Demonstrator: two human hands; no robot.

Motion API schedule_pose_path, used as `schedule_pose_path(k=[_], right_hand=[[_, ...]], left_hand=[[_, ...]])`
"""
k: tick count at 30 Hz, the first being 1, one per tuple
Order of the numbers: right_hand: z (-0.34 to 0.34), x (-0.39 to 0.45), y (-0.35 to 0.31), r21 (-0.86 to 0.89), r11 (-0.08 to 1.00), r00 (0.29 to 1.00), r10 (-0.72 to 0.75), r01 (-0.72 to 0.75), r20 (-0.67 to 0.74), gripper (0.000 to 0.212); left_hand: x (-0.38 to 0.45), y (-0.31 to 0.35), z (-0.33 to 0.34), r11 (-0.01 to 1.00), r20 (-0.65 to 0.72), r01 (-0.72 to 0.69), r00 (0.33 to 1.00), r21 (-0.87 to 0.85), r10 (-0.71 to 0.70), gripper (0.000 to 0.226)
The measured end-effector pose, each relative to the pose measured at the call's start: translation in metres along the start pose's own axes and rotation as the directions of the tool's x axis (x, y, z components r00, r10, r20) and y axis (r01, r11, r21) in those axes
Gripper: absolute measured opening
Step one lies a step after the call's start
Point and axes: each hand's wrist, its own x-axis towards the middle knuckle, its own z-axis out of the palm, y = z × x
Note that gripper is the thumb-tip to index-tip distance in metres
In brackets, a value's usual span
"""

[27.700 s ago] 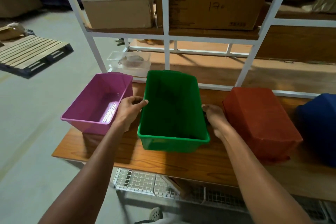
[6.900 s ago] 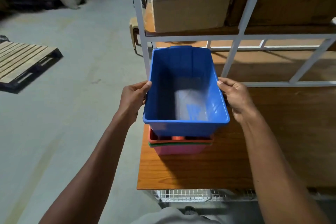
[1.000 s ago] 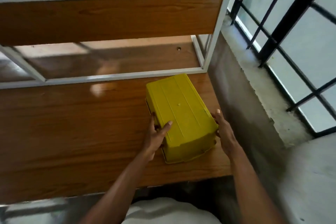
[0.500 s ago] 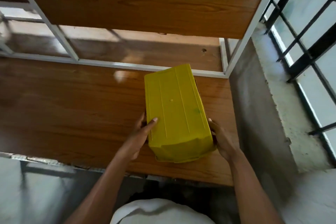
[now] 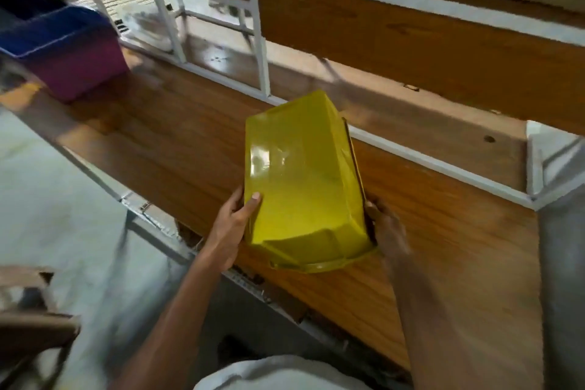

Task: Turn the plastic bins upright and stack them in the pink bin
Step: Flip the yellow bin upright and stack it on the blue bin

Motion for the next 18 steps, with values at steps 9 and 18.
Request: schedule_pose_path(k=[9,18], right_hand=[[0.232,0.038,-0.029,-0.145,0.989,0.978,0.004,0.027,0.208,0.034],[0.442,0.051,-0.069,-0.02,0.998,0.919,0.066,-0.063,0.388,0.05]], left_hand=[[0.017,0.041,-0.205,0.995,-0.209,-0.1,0.973,-0.02,0.094,0.08],[0.027,0.091,-0.38,0.992,-0.378,-0.121,0.92,-0.026,0.102,0.061]])
